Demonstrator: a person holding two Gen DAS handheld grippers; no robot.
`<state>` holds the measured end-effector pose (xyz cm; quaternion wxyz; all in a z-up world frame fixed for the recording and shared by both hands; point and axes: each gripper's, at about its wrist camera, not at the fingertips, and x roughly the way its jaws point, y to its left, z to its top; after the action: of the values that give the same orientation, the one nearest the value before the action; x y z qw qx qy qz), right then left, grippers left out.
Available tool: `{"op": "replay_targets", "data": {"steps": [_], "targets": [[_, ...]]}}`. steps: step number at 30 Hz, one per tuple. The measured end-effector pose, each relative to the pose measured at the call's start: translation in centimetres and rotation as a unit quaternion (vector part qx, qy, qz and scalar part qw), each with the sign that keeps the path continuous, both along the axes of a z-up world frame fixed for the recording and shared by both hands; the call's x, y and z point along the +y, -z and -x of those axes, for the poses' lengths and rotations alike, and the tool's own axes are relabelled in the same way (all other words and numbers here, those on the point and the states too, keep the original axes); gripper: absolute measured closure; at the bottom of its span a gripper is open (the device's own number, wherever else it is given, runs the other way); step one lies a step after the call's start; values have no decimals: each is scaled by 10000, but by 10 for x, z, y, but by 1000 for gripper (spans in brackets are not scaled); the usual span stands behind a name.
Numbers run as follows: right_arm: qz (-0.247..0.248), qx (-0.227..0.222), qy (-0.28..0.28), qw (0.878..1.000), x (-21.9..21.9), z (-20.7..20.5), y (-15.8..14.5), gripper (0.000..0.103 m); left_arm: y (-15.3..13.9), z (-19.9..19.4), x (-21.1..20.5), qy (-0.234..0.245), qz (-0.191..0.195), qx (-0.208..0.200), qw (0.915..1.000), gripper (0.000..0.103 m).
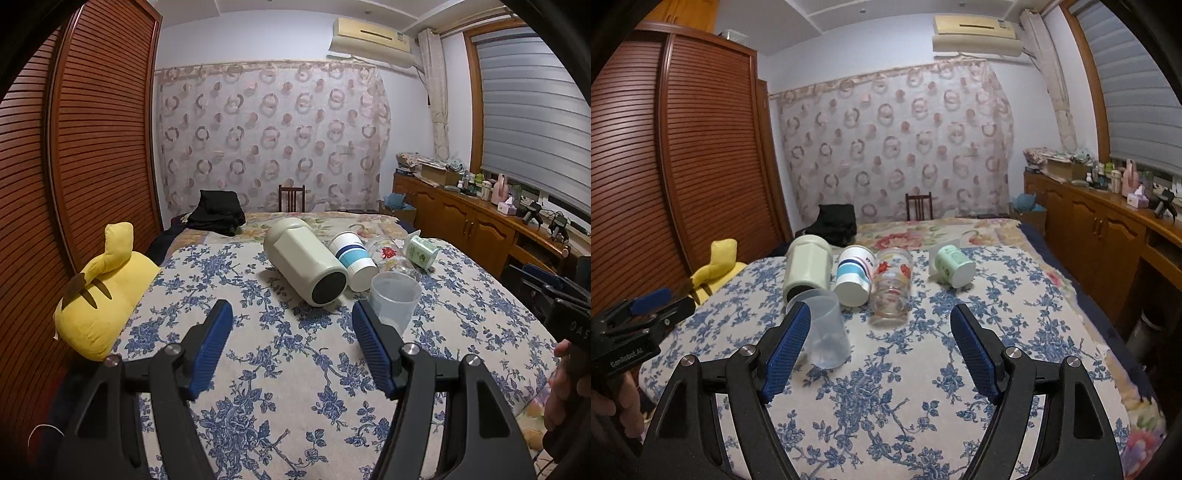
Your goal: Flip cup upright
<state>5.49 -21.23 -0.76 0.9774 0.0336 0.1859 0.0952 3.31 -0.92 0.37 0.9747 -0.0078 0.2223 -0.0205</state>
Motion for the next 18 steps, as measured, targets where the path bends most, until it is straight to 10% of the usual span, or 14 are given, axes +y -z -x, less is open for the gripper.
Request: {"op": "replay_targets", "data": {"steps": [18], "targets": [[20,-30,-5,10000,1,4,1,23,1,1,0,-17,7,-10,10000,36]]}}
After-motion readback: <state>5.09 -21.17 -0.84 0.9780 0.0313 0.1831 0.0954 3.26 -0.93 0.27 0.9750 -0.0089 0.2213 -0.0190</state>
